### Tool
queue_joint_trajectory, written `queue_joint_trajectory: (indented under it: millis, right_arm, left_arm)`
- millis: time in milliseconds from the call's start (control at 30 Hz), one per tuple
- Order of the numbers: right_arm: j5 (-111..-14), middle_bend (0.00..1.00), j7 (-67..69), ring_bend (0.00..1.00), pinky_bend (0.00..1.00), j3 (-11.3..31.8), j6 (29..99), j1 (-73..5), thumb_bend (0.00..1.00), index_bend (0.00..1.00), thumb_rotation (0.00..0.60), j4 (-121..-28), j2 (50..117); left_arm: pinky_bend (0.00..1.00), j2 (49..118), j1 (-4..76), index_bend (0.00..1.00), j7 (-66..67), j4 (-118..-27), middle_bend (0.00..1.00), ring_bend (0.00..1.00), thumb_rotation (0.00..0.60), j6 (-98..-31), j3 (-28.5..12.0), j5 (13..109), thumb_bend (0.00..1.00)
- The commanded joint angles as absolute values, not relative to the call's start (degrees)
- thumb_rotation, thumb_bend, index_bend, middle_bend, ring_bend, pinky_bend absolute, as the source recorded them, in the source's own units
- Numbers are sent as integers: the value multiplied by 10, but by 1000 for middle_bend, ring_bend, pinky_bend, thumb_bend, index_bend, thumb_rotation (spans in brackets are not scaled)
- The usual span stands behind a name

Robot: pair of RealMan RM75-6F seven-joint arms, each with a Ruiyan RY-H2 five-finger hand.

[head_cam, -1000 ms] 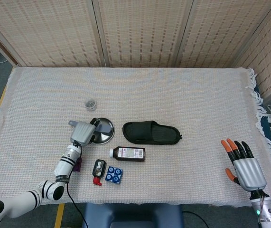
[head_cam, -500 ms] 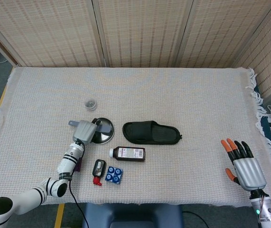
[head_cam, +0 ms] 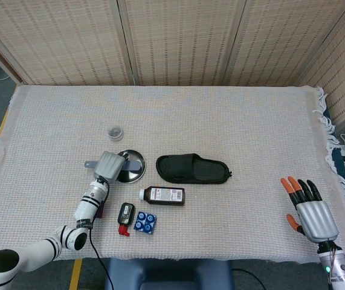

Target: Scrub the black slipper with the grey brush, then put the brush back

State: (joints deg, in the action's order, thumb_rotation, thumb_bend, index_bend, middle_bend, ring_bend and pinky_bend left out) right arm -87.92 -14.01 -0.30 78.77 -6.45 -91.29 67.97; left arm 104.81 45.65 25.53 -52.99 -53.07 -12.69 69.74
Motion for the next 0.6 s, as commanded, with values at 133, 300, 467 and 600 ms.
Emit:
queue_joint_trajectory:
  millis: [133, 300, 467, 600]
  right_arm:
    - [-891, 0, -129, 0, 0, -4, 774, -78, 246, 0, 600, -904, 688]
    - [-916, 0, -110, 0, 0, 9, 719, -133, 254, 0, 600, -891, 698]
    - [-911, 0, -121, 0, 0, 29, 626, -206, 384, 0, 600, -888, 712]
    - [-877, 0, -157, 0, 0, 44, 547, -255, 447, 0, 600, -884, 731]
  left_arm:
    - [1000, 1032, 449, 464, 256, -560, 517, 807, 600, -550, -120, 706, 374]
    - [1000, 1009, 443, 464, 272, -608, 517, 807, 600, -568, -126, 699, 374]
    - [1000, 991, 442, 459, 293, -663, 516, 807, 600, -578, -134, 685, 373]
    - [1000, 984, 447, 443, 317, -696, 513, 807, 600, -577, -137, 673, 374]
